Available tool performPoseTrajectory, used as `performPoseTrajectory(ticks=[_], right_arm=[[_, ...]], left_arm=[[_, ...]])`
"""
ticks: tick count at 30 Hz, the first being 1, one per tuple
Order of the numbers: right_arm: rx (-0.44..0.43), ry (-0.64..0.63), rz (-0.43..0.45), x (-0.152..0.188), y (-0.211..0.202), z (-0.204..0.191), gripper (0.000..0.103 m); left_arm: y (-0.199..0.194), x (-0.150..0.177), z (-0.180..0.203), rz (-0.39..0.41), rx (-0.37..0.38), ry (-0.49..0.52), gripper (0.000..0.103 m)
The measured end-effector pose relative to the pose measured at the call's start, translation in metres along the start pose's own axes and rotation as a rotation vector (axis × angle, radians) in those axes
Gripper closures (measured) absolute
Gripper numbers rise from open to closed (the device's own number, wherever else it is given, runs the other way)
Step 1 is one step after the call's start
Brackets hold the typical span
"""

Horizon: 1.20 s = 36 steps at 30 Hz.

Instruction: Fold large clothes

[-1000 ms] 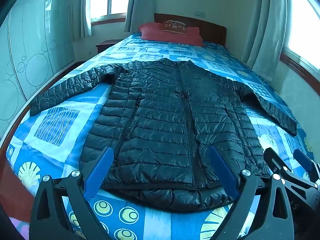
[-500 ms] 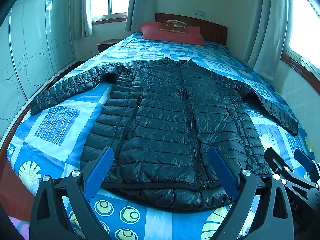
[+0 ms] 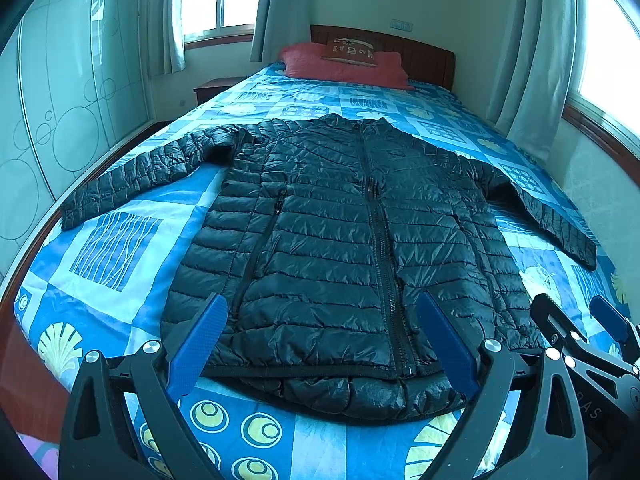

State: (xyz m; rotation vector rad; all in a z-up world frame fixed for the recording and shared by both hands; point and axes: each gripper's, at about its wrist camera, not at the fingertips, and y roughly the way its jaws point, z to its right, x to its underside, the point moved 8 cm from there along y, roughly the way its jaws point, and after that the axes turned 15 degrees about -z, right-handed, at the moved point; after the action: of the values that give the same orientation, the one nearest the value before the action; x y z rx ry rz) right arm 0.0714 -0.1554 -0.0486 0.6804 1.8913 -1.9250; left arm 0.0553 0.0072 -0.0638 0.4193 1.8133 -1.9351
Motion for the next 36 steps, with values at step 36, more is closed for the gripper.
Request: performPoseTrajectory(ticks=[36], right_arm=[[-0.002,-0.008,-0.007,0.0023,0.0068,-0.0098,0.002]], left_arm=[[0.0067,0.0062,-0.0076,-0.016,-0.007,-0.007,0.008]])
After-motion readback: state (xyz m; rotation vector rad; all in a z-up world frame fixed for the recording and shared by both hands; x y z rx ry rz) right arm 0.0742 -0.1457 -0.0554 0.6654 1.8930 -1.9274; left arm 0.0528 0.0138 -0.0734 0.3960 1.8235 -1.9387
